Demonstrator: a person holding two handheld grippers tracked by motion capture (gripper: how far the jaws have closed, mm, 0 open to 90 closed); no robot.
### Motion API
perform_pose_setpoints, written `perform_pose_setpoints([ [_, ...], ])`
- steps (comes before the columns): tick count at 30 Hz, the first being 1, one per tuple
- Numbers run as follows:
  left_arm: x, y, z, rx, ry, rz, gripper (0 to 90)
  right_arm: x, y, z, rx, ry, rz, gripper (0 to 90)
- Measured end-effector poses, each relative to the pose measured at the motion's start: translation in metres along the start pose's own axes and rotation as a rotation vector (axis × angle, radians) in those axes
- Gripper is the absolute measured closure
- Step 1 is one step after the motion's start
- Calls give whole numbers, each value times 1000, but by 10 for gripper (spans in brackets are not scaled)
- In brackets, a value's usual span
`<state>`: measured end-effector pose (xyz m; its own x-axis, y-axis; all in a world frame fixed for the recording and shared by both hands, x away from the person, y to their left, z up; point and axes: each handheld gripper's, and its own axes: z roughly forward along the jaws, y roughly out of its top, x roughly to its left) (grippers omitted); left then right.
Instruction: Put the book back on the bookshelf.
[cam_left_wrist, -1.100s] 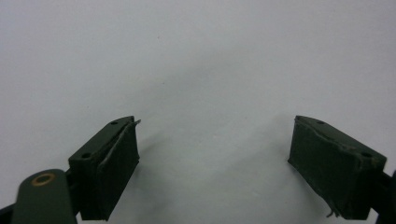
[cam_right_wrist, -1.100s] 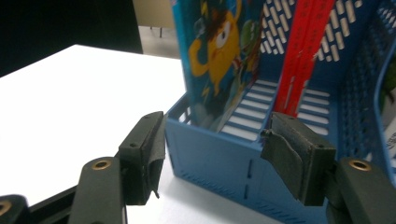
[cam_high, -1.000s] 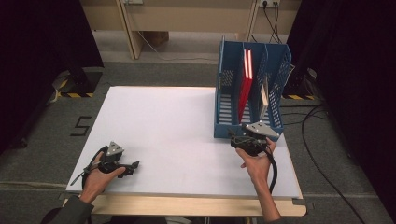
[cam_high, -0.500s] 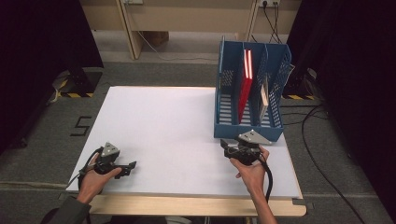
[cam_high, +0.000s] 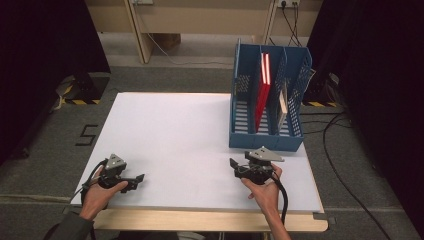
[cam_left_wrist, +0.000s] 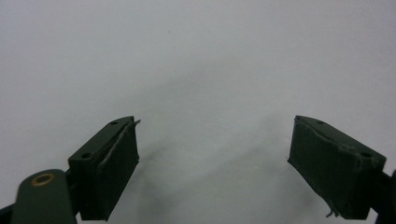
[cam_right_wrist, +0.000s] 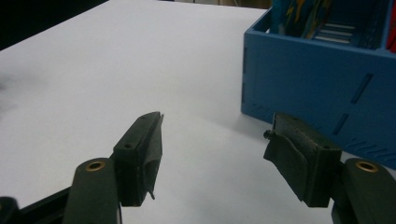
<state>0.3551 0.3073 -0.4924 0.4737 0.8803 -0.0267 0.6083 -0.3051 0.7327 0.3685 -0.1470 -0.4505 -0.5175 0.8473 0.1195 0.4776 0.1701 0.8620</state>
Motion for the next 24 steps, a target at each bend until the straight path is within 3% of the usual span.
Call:
perform_pose_setpoints([
  [13,-2,-5,-5,-2,-10,1,149,18,-21,1,72,54,-18,311],
  [24,-3,-8,-7,-4,-17,0,149,27,-39,-5,123,64,-32,296],
])
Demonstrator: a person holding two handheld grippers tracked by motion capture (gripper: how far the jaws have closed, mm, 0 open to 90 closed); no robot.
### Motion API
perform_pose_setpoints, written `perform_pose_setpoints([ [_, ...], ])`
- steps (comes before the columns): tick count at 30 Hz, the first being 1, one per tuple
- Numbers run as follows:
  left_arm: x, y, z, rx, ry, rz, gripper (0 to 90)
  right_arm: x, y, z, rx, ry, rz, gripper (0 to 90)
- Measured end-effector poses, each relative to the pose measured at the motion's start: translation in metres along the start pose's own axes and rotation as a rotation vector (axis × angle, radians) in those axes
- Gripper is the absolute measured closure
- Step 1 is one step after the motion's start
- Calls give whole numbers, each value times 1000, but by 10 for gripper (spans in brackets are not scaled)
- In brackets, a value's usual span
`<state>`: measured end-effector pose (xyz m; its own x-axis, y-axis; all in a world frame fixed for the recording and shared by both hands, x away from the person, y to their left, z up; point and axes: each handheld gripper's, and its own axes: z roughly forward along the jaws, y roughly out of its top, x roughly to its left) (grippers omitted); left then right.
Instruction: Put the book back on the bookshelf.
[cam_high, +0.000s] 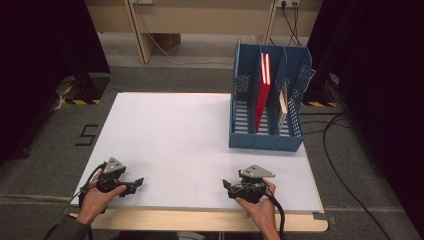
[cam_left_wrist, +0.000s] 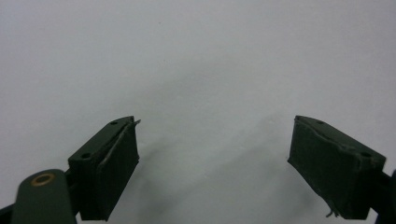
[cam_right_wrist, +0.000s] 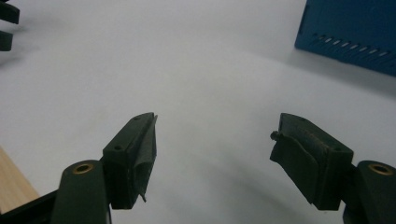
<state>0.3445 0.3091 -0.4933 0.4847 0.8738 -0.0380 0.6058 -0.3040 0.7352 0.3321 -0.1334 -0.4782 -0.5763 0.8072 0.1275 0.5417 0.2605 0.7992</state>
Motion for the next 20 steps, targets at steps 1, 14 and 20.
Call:
perform_pose_setpoints([
  [1,0,0,0,1,1,0,149,1,-2,0,4,8,2,295],
  [14,0,0,0,5,-1,1,149,8,-11,-2,33,6,-12,285],
  [20,0,0,0,5,-1,2,149,7,-11,-2,28,0,-18,280],
])
